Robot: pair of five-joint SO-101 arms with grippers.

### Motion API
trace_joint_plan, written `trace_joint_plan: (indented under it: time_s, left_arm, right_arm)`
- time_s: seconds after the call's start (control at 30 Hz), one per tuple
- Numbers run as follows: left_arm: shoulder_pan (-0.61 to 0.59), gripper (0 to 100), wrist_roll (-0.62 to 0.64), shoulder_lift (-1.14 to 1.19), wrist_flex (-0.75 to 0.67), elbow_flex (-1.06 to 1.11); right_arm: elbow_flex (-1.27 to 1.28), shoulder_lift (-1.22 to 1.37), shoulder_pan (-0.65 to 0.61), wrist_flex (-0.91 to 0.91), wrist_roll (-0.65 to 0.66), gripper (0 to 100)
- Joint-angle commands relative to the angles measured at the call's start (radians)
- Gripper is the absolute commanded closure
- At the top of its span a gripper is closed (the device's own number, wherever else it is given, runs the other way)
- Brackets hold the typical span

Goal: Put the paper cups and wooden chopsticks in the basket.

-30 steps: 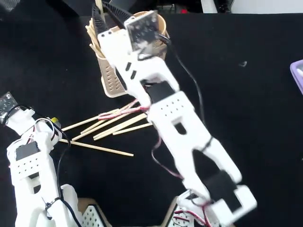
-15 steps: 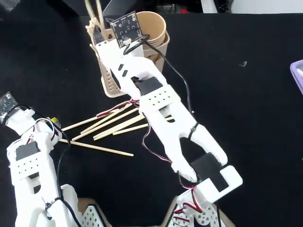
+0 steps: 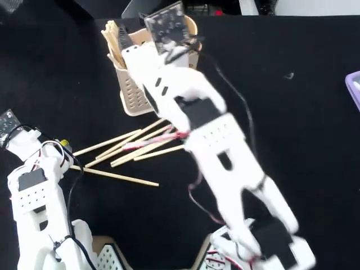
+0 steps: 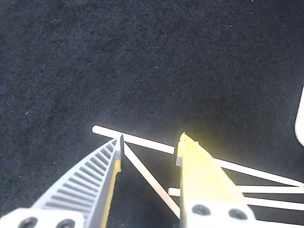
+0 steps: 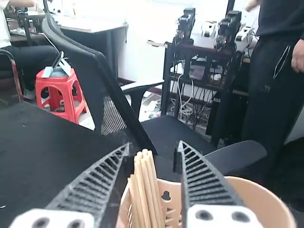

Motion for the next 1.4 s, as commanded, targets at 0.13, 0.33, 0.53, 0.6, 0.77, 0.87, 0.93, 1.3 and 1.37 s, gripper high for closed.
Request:
trace_joint_plan:
  time_s: [0.13, 0.33, 0.53, 0.6, 0.77, 0.87, 0.93, 1.3, 1.37]
  left_arm:
    - [0.01, 80, -0.005, -0.026, -0.018, -0.002]
    - [0.01, 80, -0.005, -0.026, -0.018, -0.002]
    - [0.012, 80, -0.005, -0.026, -0.018, -0.005]
    - [0.012, 80, -0.005, -0.025, -0.015, -0.008]
    - [0.058, 80, -0.071, -0.025, -0.011, -0.021]
    - [0.094, 80, -0.112, -0.017, -0.009, -0.033]
    - [0.122, 80, -0.143, -0.017, -0.009, -0.033]
    - [0.255, 80, -0.396, -0.015, 0.1, -0.088]
    - [0.274, 80, -0.397, -0.014, 0.192, -0.168]
  right_arm:
    - [-0.047, -0.306, 0.011, 0.465, 0.002, 85.0]
    - [-0.025, -0.433, 0.012, 0.588, 0.002, 84.9]
    - [0.239, -0.584, 0.048, 0.724, 0.015, 84.7]
    - [0.404, -0.627, 0.101, 0.69, 0.074, 84.7]
    - [0.823, -0.714, 0.276, 0.468, 0.127, 84.7]
    - [1.027, -0.743, 0.338, 0.325, 0.126, 84.8]
    - [1.129, -0.76, 0.353, 0.229, 0.089, 84.8]
    - [1.29, -0.786, 0.385, 0.068, 0.018, 84.9]
    - [1.302, -0.786, 0.393, 0.049, 0.018, 84.9]
